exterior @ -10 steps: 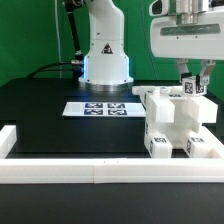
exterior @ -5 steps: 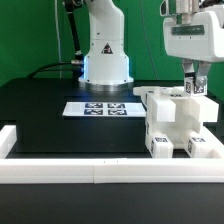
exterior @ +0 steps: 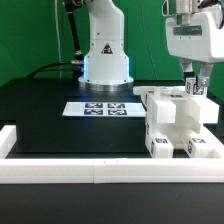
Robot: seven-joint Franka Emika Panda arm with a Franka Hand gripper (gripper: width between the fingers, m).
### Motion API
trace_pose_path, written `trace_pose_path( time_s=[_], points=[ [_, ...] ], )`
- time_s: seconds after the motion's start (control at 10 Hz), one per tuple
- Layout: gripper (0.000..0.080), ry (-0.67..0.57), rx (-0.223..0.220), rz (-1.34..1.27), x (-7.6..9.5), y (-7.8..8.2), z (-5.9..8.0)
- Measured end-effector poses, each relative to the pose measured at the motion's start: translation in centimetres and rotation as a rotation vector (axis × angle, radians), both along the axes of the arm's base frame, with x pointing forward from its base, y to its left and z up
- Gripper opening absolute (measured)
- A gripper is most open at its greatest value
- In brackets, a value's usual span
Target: Assemble chair
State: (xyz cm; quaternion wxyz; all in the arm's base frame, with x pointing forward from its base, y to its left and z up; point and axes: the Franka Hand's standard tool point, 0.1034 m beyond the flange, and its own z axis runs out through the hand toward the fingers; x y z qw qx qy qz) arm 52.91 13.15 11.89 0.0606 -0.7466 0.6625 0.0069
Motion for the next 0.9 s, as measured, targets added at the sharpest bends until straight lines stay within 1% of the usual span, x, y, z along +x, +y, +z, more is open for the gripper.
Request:
trace_pose_path(
  time_s=[0.1,0.2,0.4,0.9],
  points=[
    [0.0592,-0.005,-0.003,0.046,0.01,0.1,0.02],
    [0.0639,-0.018,-0.014,0.179,-0.02,0.22,0.02],
    [0.0648,-0.04,-0.029,0.392,-0.04,0.43,-0.01],
    [0.0649,-0.072,-0.057,0.768,-0.1,0.33,-0.35]
  ],
)
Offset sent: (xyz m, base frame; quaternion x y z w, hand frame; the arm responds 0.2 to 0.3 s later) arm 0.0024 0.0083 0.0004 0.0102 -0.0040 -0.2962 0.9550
